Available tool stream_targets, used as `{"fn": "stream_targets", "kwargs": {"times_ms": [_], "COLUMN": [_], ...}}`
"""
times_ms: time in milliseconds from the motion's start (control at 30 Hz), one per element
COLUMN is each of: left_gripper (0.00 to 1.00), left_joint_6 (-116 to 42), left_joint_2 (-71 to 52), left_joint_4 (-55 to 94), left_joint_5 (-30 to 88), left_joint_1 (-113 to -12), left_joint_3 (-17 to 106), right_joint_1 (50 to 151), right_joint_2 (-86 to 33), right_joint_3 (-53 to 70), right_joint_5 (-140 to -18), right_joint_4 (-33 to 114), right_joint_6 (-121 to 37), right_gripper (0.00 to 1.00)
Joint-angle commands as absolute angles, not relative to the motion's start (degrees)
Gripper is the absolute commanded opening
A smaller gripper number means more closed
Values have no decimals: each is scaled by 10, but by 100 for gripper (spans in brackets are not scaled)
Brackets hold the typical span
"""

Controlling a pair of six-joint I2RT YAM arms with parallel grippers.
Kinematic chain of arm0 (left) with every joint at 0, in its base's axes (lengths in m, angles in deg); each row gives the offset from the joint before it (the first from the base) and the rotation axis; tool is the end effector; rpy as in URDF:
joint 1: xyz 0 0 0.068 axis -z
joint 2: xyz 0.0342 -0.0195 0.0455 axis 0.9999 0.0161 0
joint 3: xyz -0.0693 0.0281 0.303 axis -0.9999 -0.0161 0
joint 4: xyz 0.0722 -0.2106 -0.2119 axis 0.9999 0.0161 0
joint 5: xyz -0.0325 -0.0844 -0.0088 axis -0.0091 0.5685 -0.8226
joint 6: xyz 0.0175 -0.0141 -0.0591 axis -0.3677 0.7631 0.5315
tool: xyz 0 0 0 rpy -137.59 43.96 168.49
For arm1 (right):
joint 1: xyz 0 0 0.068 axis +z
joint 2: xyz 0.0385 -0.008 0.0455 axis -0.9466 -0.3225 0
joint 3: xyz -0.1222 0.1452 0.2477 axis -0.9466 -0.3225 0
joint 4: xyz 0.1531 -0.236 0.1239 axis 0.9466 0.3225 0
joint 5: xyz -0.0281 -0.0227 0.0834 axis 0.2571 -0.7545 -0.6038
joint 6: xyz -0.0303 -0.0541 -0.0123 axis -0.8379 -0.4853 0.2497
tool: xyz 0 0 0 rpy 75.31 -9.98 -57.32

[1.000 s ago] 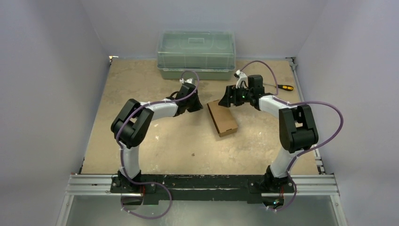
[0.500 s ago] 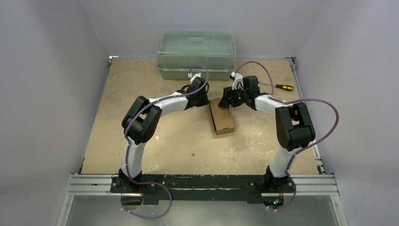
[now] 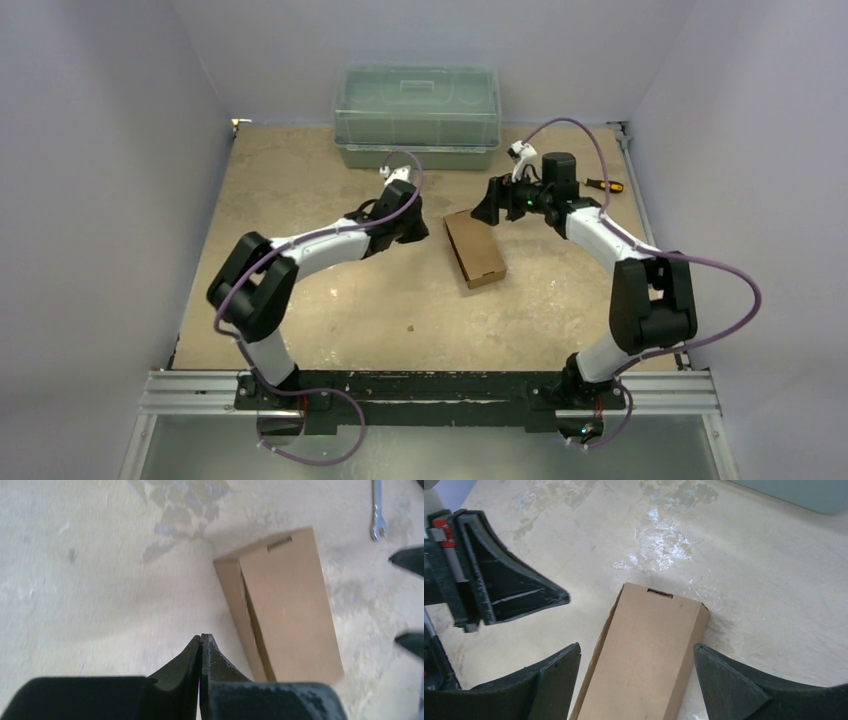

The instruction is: Fold the paper box

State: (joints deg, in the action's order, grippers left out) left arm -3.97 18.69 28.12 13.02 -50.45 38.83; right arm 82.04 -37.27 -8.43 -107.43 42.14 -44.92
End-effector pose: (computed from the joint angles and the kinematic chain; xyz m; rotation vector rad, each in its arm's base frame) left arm 0.3565 -0.2765 0.2011 -0.1988 2.3702 -0.5730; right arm 0.3889 0.1033 0.2440 -0.4854 2.1095 0.8249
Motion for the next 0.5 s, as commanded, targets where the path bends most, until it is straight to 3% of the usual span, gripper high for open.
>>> {"fn": "stream_targets", "kwargs": {"times_ms": [0,233,467], "left_gripper": [0,0,0], "left_joint_6": [-46,62,116], "left_joint_2": [90,61,146], "left_joint_4": [218,198,290], "left_joint_5": [196,202,129], "left_joint_1": [-504,-400,-325], "left_joint_3": [277,193,290], "right_joint_1": [800,796,774], "right_joint_2": [-334,-304,-315], "right_joint_3": [-118,-185,-207], "right_joint_5": [-1123,-1137,-1116], "right_joint_4": [454,490,475], "right_joint_6": [-482,-481,-458], "right_gripper": [85,82,81]}}
